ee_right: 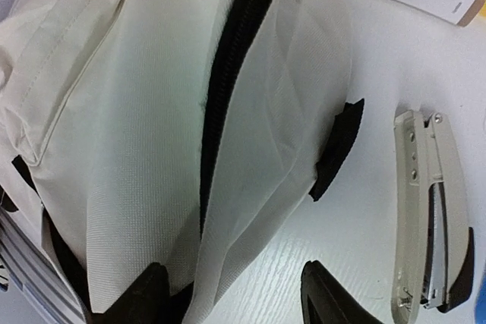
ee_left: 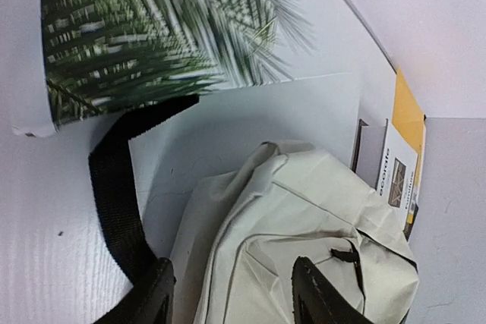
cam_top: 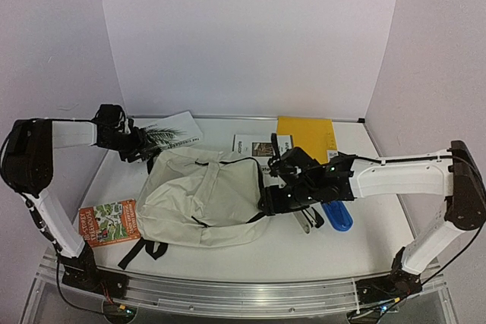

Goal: Pack the student bag
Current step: Adjust the student bag at the center of the board.

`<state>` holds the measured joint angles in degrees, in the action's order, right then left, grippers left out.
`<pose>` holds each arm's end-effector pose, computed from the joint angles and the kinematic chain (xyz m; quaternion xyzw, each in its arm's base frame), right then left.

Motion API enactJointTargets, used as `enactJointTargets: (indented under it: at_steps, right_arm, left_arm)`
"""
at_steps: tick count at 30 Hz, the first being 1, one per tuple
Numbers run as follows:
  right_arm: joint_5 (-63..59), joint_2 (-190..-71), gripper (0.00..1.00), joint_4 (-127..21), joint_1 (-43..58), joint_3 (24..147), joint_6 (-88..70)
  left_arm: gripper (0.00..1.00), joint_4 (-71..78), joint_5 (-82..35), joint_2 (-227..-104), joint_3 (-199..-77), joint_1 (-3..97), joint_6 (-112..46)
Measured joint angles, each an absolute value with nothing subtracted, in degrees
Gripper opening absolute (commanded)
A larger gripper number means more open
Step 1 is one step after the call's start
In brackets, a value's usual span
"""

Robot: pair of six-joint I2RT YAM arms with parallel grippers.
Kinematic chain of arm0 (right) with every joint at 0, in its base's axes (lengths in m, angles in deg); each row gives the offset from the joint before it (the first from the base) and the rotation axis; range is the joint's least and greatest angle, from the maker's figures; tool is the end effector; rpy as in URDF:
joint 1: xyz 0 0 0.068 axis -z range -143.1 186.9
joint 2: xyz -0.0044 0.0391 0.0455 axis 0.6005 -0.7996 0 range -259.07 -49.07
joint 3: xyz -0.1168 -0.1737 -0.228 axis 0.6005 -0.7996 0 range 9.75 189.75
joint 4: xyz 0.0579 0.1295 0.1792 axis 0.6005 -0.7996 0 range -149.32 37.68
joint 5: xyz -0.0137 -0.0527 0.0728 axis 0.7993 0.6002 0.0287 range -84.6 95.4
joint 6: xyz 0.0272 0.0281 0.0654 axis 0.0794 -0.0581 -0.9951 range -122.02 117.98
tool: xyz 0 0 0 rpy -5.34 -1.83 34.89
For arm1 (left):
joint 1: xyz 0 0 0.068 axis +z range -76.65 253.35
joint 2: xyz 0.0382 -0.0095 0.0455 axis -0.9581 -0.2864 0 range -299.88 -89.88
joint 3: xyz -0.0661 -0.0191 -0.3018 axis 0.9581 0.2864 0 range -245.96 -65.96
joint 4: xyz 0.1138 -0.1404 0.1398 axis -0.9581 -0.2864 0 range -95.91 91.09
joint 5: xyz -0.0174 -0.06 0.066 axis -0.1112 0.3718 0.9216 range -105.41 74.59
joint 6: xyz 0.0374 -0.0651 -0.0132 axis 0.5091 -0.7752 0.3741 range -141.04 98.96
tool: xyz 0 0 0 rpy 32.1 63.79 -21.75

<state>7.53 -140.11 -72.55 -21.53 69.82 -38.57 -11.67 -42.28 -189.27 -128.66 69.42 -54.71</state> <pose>0.1709 0.2738 0.2509 -0.1730 0.9271 0.2330 0.2373 0.3558 -0.0537 0.2342 -0.1562 0.9025 -0.3150 0.2489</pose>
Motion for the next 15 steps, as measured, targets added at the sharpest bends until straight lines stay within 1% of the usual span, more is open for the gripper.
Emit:
enactJointTargets:
  at_steps: [4,8,11,15]
  right_arm:
    - [10.05,-140.05,0.66,-74.53,-21.53,75.04,-35.75]
    - [11.62,-140.57,0.65,-74.88,-21.53,82.35,-33.26]
    - [10.42,-143.29,0.58,-73.87,-21.52,88.2,-30.42]
    - [3.68,-149.08,0.5,-71.92,-22.0,93.5,-25.68]
  left_arm:
    - [0.75,-12.0,-40.23,-181.14,-128.11,69.65,-53.43]
    - [0.82,-11.81,-40.51,-176.53,-127.11,69.51,-53.65]
    - [0.84,-12.8,-40.81,-173.93,-122.96,69.22,-54.05]
    - [0.84,-16.62,-40.49,-171.02,-117.24,68.88,-54.96]
